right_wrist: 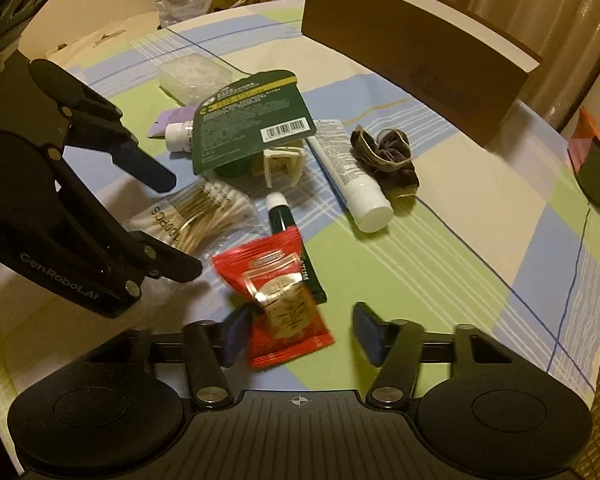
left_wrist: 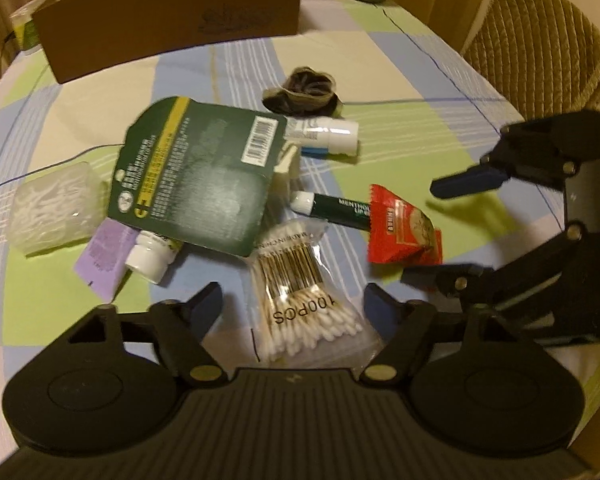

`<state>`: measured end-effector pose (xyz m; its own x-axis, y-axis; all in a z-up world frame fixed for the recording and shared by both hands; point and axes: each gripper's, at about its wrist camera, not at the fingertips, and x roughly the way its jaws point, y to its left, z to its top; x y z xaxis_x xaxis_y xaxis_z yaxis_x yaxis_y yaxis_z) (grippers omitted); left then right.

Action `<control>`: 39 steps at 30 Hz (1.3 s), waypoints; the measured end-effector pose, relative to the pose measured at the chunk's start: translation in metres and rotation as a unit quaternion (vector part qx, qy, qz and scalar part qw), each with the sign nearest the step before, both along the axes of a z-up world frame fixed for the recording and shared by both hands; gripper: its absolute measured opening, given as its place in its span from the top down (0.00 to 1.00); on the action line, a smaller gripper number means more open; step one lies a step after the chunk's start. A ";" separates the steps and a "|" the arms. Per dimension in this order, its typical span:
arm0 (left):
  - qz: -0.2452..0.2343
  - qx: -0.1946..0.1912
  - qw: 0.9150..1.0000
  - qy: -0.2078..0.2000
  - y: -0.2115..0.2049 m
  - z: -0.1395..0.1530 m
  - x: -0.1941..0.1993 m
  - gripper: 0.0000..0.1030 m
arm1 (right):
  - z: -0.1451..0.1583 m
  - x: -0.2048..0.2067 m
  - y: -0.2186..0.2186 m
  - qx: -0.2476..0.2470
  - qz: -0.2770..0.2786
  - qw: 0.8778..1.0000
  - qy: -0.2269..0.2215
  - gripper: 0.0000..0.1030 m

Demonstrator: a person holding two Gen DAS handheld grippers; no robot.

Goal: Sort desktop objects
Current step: 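Grasp the cotton swab bag with the left tool while the right tool grasps the red candy packet, then carry the swab bag and candy packet up over the brown box with both tools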

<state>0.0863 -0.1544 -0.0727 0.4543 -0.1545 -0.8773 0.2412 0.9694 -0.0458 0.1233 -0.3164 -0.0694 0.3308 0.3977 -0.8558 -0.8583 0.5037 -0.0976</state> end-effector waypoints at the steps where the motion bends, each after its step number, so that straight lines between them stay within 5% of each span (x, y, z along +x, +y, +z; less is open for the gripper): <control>1: -0.003 0.003 1.000 0.002 0.000 -0.002 0.000 0.38 | 0.000 0.000 0.000 0.002 0.001 1.000 0.000 0.47; 9: -0.036 0.023 0.999 0.004 0.006 -0.003 0.000 0.52 | 0.000 -0.003 0.007 -0.001 0.037 0.999 -0.014 0.48; 10: -0.041 0.027 0.999 0.003 0.006 -0.003 0.000 0.52 | -0.001 -0.003 0.007 -0.002 0.040 0.999 -0.015 0.60; 17: -0.065 0.045 0.997 -0.010 0.003 -0.003 -0.004 0.51 | -0.002 -0.005 0.008 -0.007 0.053 0.998 -0.020 0.70; 23: -0.086 0.045 0.995 -0.012 0.004 0.003 -0.008 0.76 | 0.012 -0.006 0.003 0.013 0.036 0.999 -0.017 0.74; 39: -0.071 0.023 0.996 -0.044 0.028 0.059 -0.026 0.80 | 0.052 0.001 -0.010 0.066 -0.013 0.998 -0.014 0.74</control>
